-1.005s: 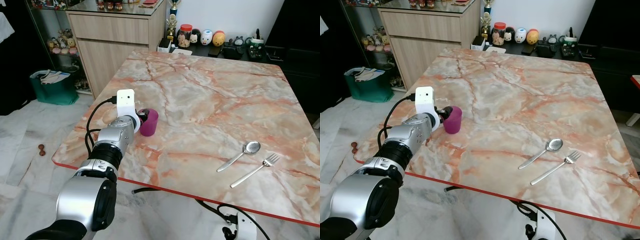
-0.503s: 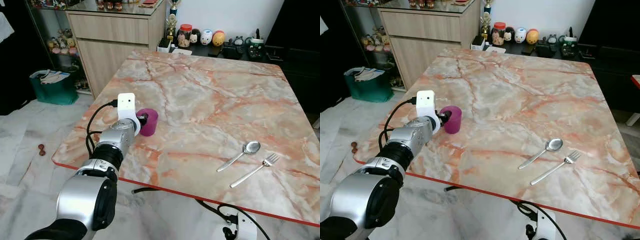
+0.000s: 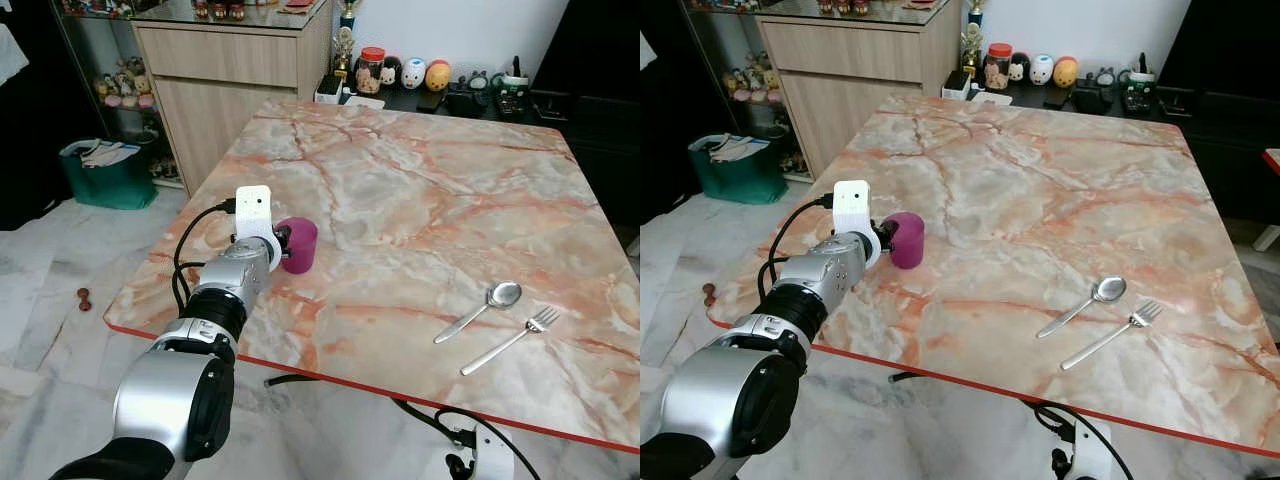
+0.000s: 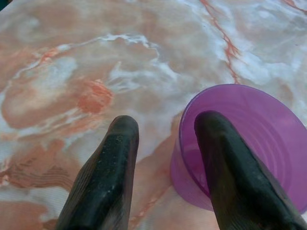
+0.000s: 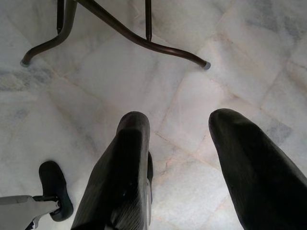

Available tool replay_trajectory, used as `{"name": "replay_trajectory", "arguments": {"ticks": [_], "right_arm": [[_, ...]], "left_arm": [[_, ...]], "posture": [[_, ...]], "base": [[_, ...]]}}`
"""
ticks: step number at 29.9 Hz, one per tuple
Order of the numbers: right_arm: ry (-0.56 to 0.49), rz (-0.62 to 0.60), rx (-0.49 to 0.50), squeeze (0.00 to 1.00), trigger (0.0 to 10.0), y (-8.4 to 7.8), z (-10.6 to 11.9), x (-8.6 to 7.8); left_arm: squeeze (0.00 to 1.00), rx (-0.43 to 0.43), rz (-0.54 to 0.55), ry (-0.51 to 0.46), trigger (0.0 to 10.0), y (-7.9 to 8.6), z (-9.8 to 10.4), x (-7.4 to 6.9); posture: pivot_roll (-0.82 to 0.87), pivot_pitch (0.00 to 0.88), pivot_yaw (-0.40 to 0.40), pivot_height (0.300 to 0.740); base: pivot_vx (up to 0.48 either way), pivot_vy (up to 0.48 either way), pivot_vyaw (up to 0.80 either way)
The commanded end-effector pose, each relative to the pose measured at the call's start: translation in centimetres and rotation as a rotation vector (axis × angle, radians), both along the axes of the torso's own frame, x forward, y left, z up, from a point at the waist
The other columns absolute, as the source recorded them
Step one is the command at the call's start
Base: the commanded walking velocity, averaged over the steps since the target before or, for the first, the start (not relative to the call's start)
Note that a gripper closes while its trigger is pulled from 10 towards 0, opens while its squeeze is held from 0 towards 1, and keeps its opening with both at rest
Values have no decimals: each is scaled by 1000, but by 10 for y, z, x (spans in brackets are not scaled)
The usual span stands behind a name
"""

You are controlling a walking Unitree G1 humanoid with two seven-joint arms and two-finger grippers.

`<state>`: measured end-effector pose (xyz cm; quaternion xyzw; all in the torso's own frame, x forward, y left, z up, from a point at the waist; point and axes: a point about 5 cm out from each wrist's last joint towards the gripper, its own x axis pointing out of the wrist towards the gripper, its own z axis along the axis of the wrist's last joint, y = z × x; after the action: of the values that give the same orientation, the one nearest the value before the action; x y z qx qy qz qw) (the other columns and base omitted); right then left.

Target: Setting the table

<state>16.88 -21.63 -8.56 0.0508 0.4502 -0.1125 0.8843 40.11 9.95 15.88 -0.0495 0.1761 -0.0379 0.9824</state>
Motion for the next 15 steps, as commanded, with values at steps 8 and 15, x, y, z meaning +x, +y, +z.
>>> {"name": "replay_trajectory", "arguments": {"ticks": [8, 15], "right_arm": [[1, -11, 5, 0, 10000, -1, 0, 0], [1, -13, 6, 0, 10000, -1, 0, 0]], "left_arm": [[0, 50, -69, 36, 0, 1, -9, -3], [0, 46, -70, 36, 0, 2, -9, -3]], "posture": [[95, 0, -33, 740], [98, 0, -36, 740]], "base": [[0, 0, 0], [0, 0, 0]]}}
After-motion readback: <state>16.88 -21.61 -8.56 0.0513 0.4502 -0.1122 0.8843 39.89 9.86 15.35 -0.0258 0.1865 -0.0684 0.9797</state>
